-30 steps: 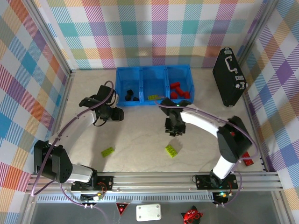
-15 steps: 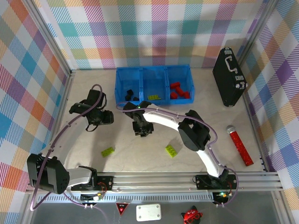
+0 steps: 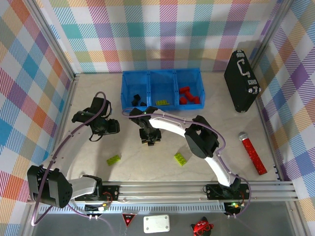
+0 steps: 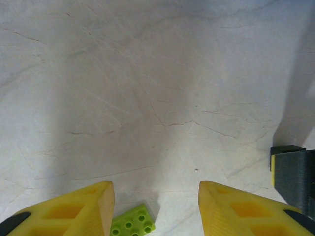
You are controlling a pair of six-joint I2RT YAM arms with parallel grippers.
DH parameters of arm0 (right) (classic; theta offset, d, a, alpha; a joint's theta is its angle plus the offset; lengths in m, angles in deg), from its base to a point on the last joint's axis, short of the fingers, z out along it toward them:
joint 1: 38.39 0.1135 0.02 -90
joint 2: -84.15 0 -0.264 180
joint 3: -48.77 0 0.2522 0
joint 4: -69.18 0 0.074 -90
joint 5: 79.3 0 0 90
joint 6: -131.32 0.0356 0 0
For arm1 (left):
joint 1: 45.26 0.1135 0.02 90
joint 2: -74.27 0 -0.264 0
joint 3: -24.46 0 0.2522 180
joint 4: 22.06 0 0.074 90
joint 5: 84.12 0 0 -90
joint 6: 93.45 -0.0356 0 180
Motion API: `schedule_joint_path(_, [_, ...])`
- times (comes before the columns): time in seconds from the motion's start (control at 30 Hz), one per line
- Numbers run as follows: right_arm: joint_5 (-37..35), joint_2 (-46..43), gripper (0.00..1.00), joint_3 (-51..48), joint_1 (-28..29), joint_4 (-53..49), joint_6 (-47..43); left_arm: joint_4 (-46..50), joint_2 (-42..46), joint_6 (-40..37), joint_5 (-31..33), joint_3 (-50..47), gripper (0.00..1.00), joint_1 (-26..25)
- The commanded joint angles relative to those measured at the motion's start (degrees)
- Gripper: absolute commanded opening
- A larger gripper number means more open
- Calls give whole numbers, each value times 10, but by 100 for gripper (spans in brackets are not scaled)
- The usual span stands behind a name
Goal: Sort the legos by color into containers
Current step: Place the lego at the center of the table, then pick up the lego from the center of the table.
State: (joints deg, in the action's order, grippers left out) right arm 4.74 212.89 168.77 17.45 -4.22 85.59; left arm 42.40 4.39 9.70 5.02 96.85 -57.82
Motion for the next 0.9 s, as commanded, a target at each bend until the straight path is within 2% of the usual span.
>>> schedule_joint_path(0.0, [2,-28,50,10,-3,-14,5,-6,6,30,-28,-11,48,-1])
schedule_joint_path(0.2, [-22,-92,51,-33,-5,-7,11,-30,-27,64,-19,-5,48,-55])
schedule_joint_path(0.37, [-31,-161,52,-113,-25,10,21,-40,-81,86,5,22,48,-112])
schedule_joint_path(0.67, [-34,-319,53,-307,-113,49,34,-62,-203,147,39,92,49,-227])
schedule_joint_path(0.87, [-47,-420,53,-377,-166,46,26,-51,-288,185,61,145,51,-280])
